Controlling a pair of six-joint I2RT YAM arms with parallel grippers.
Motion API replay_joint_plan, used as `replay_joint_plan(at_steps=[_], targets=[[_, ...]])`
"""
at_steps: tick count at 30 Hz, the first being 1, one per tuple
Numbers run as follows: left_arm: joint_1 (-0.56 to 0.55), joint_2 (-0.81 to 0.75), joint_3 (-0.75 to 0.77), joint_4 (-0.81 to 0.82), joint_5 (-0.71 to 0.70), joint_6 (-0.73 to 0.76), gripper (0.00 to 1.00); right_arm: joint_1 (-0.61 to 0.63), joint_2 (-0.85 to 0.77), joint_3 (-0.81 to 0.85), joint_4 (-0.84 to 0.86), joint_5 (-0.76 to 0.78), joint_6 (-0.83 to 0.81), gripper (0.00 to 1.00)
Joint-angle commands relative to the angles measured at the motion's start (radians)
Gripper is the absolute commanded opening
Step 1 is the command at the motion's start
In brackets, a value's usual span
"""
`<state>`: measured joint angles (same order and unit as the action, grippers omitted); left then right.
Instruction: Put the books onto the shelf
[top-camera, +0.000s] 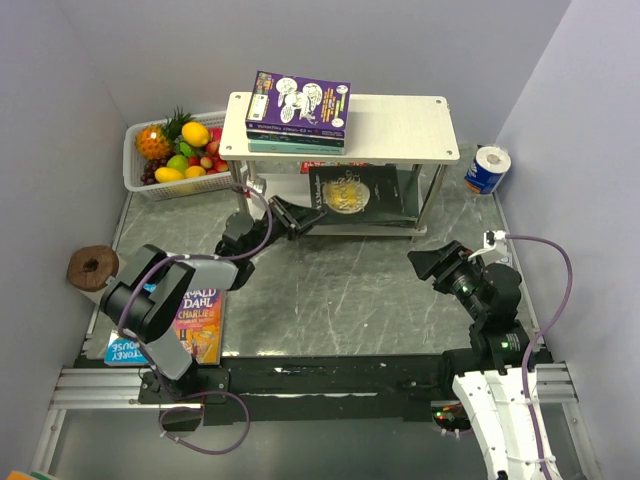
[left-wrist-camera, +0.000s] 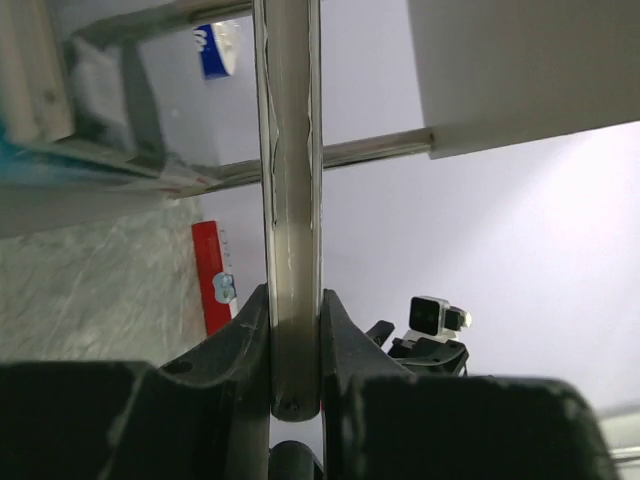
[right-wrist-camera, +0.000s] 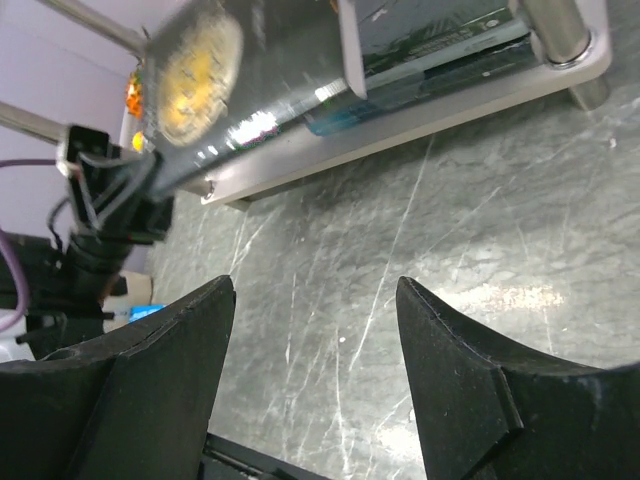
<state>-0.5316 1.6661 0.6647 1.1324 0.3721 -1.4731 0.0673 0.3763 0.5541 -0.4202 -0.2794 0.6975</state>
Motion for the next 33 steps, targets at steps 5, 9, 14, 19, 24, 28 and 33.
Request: replay_joint_plan(at_steps=[5, 9, 14, 19, 24, 28, 33], targets=[[0.024, 0.11, 0.252, 0.205, 0.113, 0.034, 0.02, -0.004, -0.031, -0.006, 0.001, 0.039, -0.013, 0.73], [0.03, 0.185, 0.311, 0.207, 0.122, 0.022, 0.02, -0.006, -0.04, -0.002, -0.008, 0.052, -0.018, 0.72], [0.036, 0.254, 0.357, 0.222, 0.116, 0.008, 0.02, -0.004, -0.039, 0.0, -0.012, 0.057, -0.024, 0.72], [0.038, 0.305, 0.398, 0.214, 0.111, 0.01, 0.02, -0.004, -0.037, -0.008, -0.003, 0.052, -0.02, 0.72], [0.038, 0.363, 0.44, 0.184, 0.119, 0.011, 0.02, -0.004, -0.04, -0.013, -0.008, 0.057, -0.024, 0.72], [0.039, 0.399, 0.454, 0.167, 0.114, 0.008, 0.02, -0.004, -0.042, -0.023, 0.001, 0.054, -0.021, 0.72], [0.038, 0.422, 0.501, 0.132, 0.136, 0.011, 0.02, -0.004, -0.036, -0.028, 0.012, 0.049, -0.02, 0.72]])
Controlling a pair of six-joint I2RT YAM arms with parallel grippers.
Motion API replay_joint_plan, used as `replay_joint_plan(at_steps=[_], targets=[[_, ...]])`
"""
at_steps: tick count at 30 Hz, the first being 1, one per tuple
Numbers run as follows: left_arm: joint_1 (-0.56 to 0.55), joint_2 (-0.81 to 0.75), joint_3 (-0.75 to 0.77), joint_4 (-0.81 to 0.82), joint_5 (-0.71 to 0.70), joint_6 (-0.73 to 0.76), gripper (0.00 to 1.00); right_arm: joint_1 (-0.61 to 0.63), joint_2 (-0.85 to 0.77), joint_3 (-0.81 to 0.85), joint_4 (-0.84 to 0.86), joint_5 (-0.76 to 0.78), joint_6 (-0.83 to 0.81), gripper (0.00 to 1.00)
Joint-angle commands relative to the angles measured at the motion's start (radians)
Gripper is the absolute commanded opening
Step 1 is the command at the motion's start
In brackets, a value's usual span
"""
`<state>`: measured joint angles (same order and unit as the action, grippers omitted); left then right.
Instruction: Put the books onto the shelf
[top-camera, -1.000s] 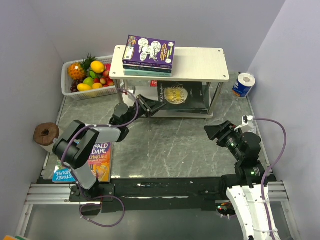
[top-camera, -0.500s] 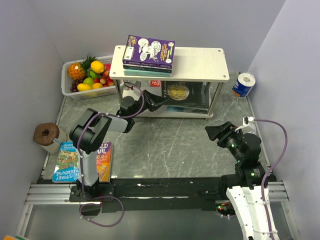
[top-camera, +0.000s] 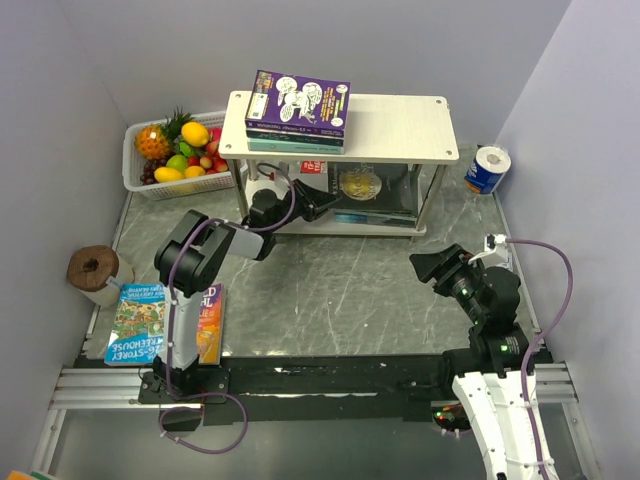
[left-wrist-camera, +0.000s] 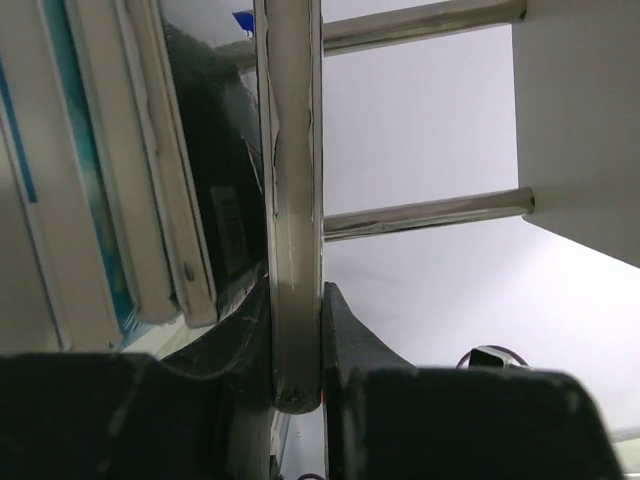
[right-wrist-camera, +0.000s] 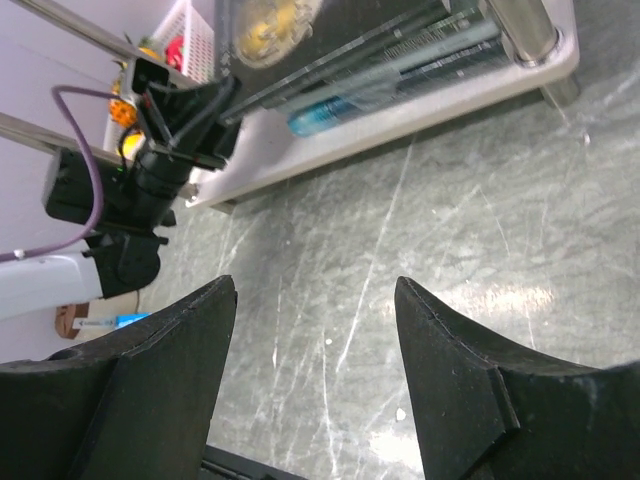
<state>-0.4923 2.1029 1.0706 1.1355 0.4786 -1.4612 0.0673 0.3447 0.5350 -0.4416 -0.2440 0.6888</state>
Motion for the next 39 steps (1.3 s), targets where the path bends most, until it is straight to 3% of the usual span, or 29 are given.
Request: replay_joint_plan(at_steps=[1, 12, 19, 28, 36, 39], targets=[[-0.002, -0.008, 0.104, 0.119, 0.035, -0.001, 0.02, -0.004, -0.003, -0.009, 0.032, 0.015, -0.012, 0.72], [-0.002, 0.045, 0.178, 0.04, 0.123, -0.014, 0.02, -0.006, -0.003, -0.012, 0.032, 0.02, -0.015, 0.72], [0.008, 0.054, 0.177, 0.02, 0.164, -0.011, 0.24, -0.004, 0.007, -0.017, 0.046, 0.012, -0.009, 0.72], [0.034, 0.04, 0.173, -0.081, 0.236, 0.025, 0.43, -0.004, 0.014, -0.015, 0.055, 0.005, -0.008, 0.72], [0.044, -0.004, 0.16, -0.236, 0.235, 0.142, 0.5, -0.004, 0.02, -0.021, 0.07, -0.017, 0.002, 0.72], [0.054, -0.017, 0.154, -0.278, 0.213, 0.162, 0.49, -0.004, 0.019, -0.024, 0.073, -0.021, 0.005, 0.72]])
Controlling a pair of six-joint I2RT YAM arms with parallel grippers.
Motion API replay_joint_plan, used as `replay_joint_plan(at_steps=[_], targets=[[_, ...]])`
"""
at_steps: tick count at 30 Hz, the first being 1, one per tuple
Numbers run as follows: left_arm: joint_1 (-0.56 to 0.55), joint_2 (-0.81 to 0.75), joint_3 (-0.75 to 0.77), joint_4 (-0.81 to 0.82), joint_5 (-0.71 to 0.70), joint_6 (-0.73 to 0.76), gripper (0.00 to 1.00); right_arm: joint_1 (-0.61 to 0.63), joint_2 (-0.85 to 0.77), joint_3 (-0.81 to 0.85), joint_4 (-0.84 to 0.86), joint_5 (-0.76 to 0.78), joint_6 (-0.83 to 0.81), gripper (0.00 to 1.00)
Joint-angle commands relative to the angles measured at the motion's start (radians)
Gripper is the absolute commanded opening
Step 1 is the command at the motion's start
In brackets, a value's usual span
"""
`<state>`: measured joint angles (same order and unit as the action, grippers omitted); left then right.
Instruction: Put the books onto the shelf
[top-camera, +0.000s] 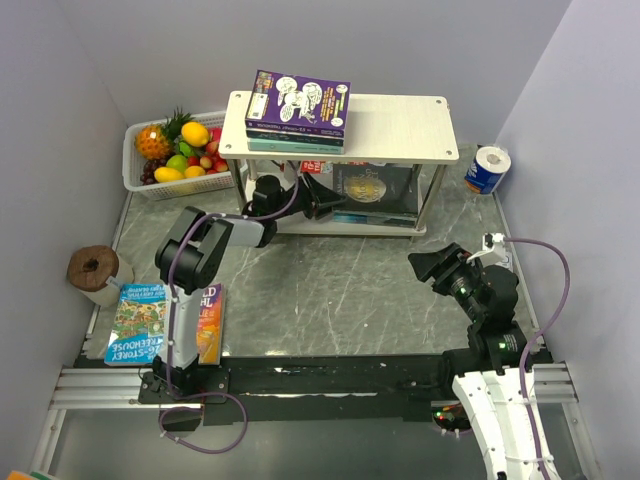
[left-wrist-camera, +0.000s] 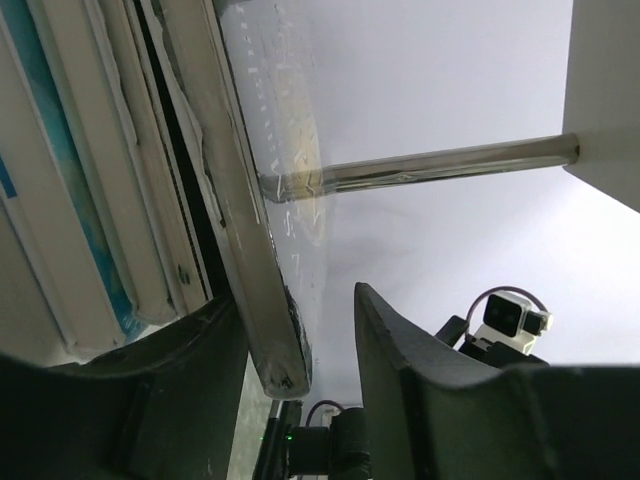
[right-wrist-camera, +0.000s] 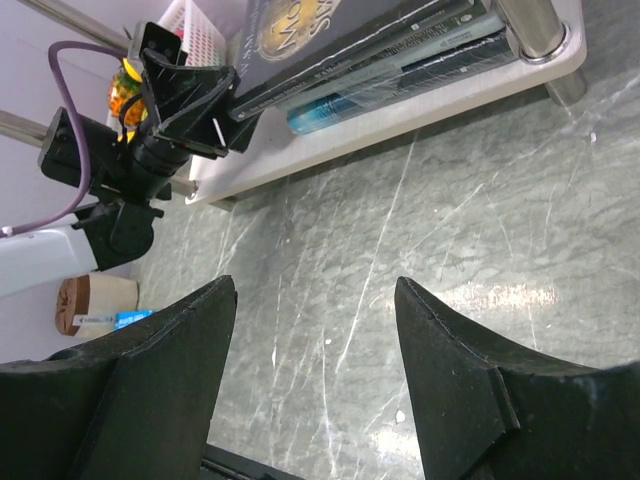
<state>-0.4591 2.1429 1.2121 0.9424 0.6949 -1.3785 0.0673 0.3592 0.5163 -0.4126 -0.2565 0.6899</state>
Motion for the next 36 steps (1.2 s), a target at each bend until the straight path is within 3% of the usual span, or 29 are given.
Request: replay_joint_plan(at_steps=[1, 8, 36], targets=[[0.022, -0.06, 0.007, -0.083, -0.006, 0.079, 0.48, -0.004, 0.004, -0.009, 0.044, -0.01, 0.006, 0.72], [0.033, -0.083, 0.004, -0.108, -0.001, 0.088, 0.48, -0.004, 0.0, -0.018, 0.046, -0.013, 0.003, 0.72], [0.034, -0.232, 0.102, -0.559, -0.141, 0.384, 0.5, -0.006, 0.001, -0.05, 0.075, -0.047, 0.02, 0.72]])
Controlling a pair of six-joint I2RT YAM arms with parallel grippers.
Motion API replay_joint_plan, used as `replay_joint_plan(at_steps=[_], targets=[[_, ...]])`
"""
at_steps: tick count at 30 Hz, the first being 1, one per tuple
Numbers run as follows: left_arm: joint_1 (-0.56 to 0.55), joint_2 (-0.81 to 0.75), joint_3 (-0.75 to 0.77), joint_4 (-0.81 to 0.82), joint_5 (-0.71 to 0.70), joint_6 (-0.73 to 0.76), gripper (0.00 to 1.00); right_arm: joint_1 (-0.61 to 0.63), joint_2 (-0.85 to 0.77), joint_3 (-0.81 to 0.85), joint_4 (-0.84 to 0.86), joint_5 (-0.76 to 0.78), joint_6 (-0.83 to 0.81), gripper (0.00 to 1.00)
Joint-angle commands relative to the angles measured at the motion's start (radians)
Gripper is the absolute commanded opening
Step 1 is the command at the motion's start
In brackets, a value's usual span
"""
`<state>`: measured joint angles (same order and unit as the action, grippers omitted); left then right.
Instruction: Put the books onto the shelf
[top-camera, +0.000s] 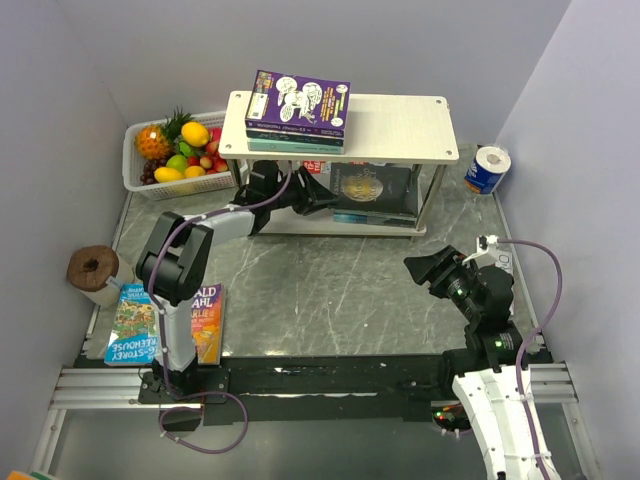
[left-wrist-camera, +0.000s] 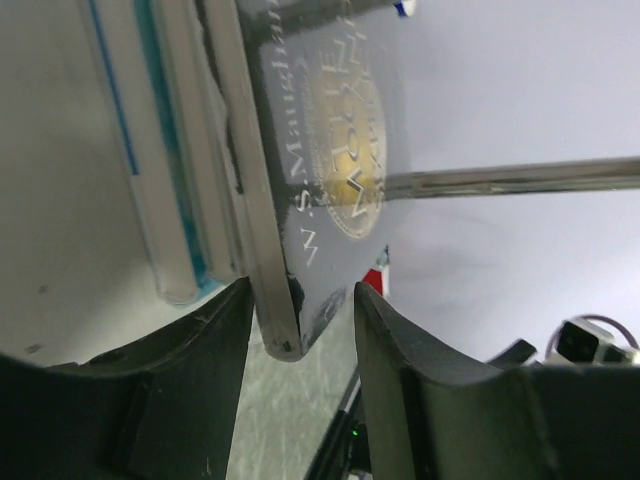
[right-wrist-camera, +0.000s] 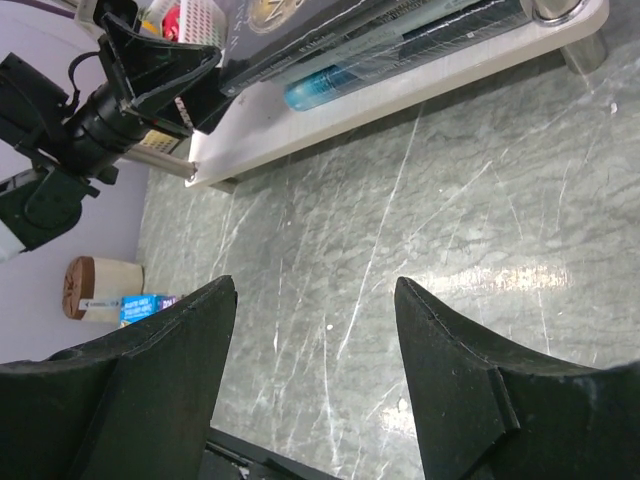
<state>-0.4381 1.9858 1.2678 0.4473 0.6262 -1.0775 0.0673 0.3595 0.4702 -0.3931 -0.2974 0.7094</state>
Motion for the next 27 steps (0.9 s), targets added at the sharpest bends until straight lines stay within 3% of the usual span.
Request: replay_joint_plan(at_steps=[1, 10, 27], targets=[[0.013, -0.079, 0.047, -0.09, -0.083, 0.103, 0.5, -0.006, 0.002, -0.004, 0.057, -0.006, 0.001, 0.72], [0.013, -0.142, -0.001, -0.111, -0.207, 0.157, 0.5, -0.004, 0.004, -0.019, 0.071, -0.013, 0.009, 0.72], [-0.034, -0.093, -0.016, 0.036, -0.192, 0.106, 0.34, -0.004, 0.013, 0.033, 0.031, 0.066, 0.005, 0.71]])
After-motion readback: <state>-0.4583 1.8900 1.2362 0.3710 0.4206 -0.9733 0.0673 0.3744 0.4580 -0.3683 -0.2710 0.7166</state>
